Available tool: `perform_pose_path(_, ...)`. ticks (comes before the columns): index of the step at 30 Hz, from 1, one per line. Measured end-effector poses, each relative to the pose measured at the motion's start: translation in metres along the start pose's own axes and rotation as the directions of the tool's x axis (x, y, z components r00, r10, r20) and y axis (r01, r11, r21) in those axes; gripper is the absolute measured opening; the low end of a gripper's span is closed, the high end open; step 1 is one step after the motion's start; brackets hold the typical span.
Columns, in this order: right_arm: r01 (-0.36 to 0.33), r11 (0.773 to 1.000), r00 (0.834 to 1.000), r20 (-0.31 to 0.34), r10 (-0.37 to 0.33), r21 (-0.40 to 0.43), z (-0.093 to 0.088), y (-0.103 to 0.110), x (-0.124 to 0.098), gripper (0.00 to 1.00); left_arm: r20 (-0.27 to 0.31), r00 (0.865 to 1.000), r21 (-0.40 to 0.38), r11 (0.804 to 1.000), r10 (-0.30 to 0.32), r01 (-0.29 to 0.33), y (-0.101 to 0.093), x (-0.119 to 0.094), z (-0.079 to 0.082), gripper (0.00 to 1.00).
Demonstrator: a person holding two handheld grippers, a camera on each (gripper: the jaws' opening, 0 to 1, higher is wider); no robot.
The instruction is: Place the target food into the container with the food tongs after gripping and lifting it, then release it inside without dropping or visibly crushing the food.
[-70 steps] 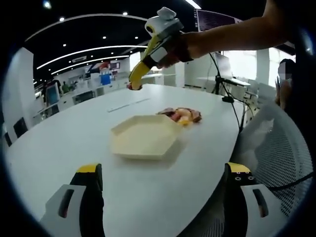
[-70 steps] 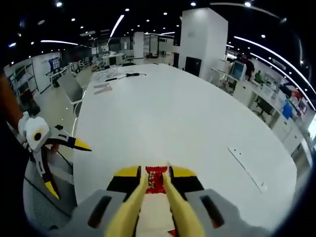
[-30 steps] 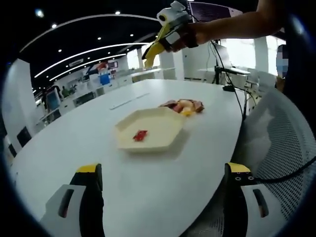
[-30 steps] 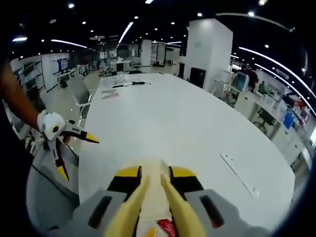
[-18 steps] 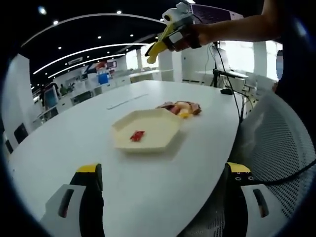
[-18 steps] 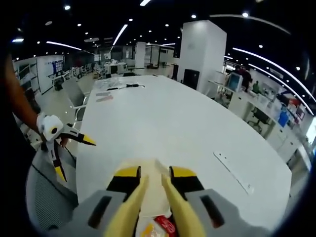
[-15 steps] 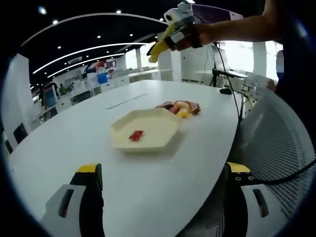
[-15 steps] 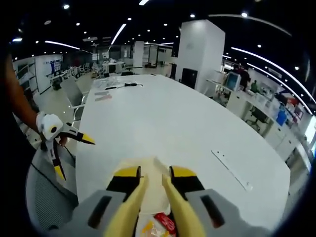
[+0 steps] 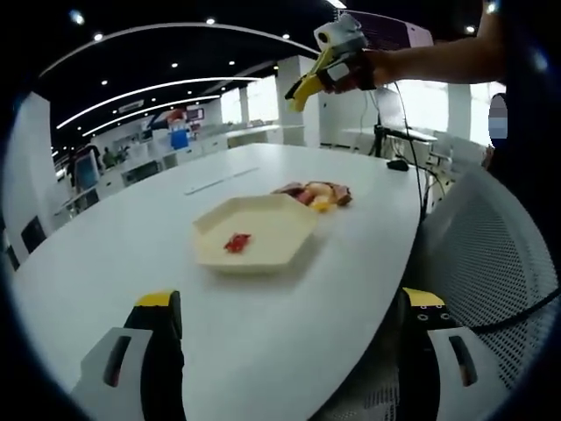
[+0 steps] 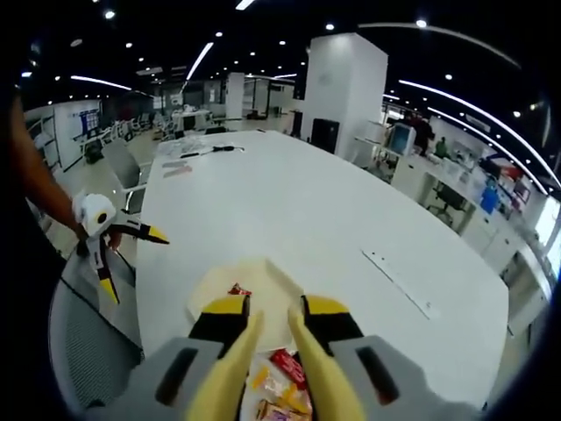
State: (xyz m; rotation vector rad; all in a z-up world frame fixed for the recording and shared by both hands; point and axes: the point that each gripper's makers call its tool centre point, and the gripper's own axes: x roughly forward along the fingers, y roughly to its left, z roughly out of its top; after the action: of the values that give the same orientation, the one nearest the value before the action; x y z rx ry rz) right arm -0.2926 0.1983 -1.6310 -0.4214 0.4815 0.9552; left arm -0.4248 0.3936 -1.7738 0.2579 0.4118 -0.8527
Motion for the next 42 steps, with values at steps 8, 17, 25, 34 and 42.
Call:
perform_pose_path(8, 0.019, 1.000, 1.000, 0.003, -0.019, 0.011, -0.013, -0.011, -0.020, 0.23, -0.008, 1.000, -0.019, 1.000, 0.004, -0.004, 0.001, 0.001, 0.000, 1.00)
perform_pose_path(17, 0.037, 0.999, 0.999, -0.023, -0.036, 0.023, -0.042, -0.019, -0.030, 0.23, -0.016, 1.000, -0.009, 1.000, -0.002, 0.002, -0.002, 0.004, 0.000, 1.00)
perform_pose_path(25, 0.071, 0.996, 0.997, -0.034, -0.069, 0.057, -0.064, -0.031, -0.042, 0.24, -0.028, 0.999, -0.010, 1.000, -0.025, 0.025, -0.006, 0.005, -0.002, 1.00)
perform_pose_path(34, 0.098, 0.993, 0.994, -0.050, -0.095, 0.061, -0.076, -0.039, -0.049, 0.25, -0.041, 0.999, -0.009, 0.999, -0.032, 0.031, -0.006, 0.004, -0.006, 1.00)
perform_pose_path(42, 0.104, 0.993, 0.993, -0.059, -0.101, 0.054, -0.081, -0.043, -0.049, 0.25, -0.034, 0.999, -0.020, 1.000, -0.013, 0.012, -0.002, 0.003, -0.005, 1.00)
